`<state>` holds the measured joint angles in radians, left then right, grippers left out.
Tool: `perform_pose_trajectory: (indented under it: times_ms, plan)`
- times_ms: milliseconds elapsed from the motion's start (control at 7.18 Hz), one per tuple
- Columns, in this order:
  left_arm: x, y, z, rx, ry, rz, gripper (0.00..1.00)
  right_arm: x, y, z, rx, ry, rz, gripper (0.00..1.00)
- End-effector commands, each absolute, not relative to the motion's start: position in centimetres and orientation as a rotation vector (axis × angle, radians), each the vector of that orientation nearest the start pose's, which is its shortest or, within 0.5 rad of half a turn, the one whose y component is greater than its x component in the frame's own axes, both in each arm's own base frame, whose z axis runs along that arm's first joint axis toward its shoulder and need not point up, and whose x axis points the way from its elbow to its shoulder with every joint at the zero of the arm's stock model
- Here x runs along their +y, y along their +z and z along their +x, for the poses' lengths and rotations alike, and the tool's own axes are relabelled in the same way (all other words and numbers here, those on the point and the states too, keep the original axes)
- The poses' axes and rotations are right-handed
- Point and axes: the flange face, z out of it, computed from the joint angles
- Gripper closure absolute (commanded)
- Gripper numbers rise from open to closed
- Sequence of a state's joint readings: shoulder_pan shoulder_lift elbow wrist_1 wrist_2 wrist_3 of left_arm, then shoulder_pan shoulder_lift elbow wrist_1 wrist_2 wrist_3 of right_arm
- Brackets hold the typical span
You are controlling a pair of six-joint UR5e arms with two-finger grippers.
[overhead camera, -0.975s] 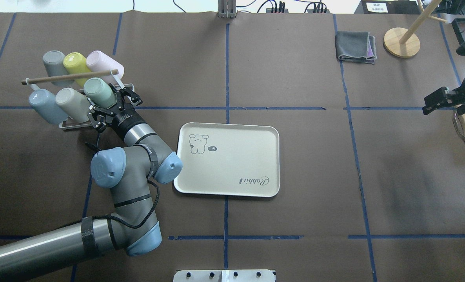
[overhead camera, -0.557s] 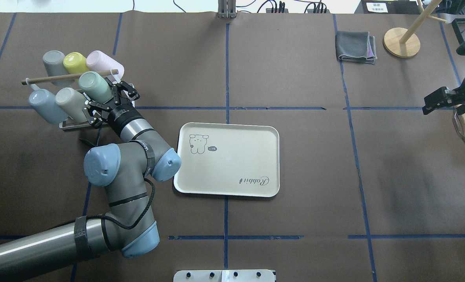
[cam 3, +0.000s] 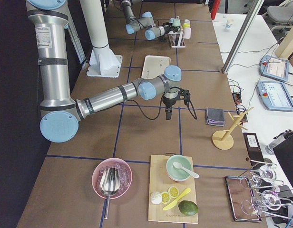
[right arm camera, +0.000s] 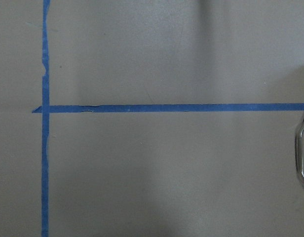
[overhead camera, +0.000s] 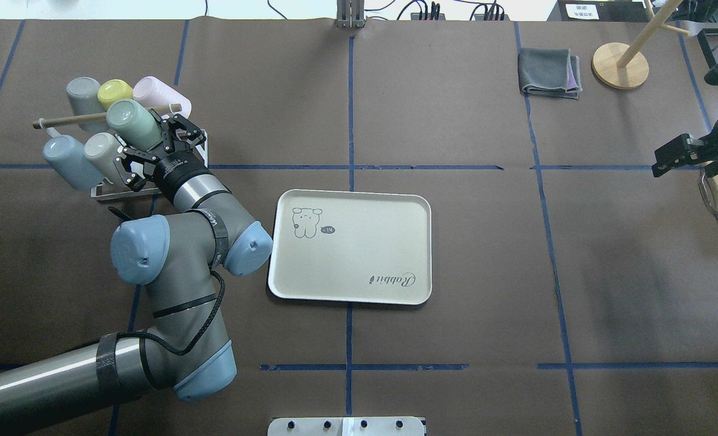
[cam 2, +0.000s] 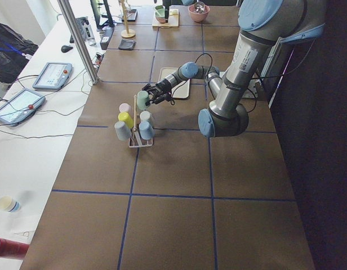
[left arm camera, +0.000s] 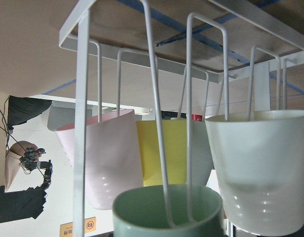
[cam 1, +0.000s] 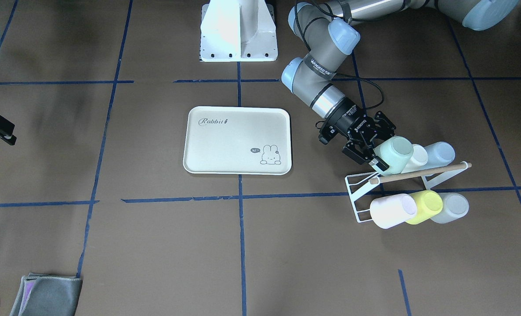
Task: Pick up and place green cup on tray
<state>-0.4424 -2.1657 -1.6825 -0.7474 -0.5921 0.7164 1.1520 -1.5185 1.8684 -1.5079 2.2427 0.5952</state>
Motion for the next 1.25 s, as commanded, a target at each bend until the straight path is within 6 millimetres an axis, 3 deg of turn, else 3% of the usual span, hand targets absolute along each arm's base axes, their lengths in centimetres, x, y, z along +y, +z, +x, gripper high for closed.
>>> perform_pose_trajectory:
  times_ms: [0,279,557,1115]
  plan:
    - [-45.2,28.9,44.7,-1.121,1.733,0.151,0.64,-49.7,48.2,-14.4,-0.774,0.028,0.027,0.00]
    - [-45.0,26.7,42.8,-1.104,1.699,0.206,0.64,-49.7,48.2,-14.4,-0.779,0.031,0.022,0.00]
    - [-43.8,21.9,38.6,-1.040,1.603,0.358,0.63,-49.7,47.9,-14.5,-0.793,0.038,0.015,0.00]
    - [-40.9,17.7,37.0,-0.456,1.249,0.716,0.64,-50.1,47.3,-14.6,-0.796,0.036,0.028,0.00]
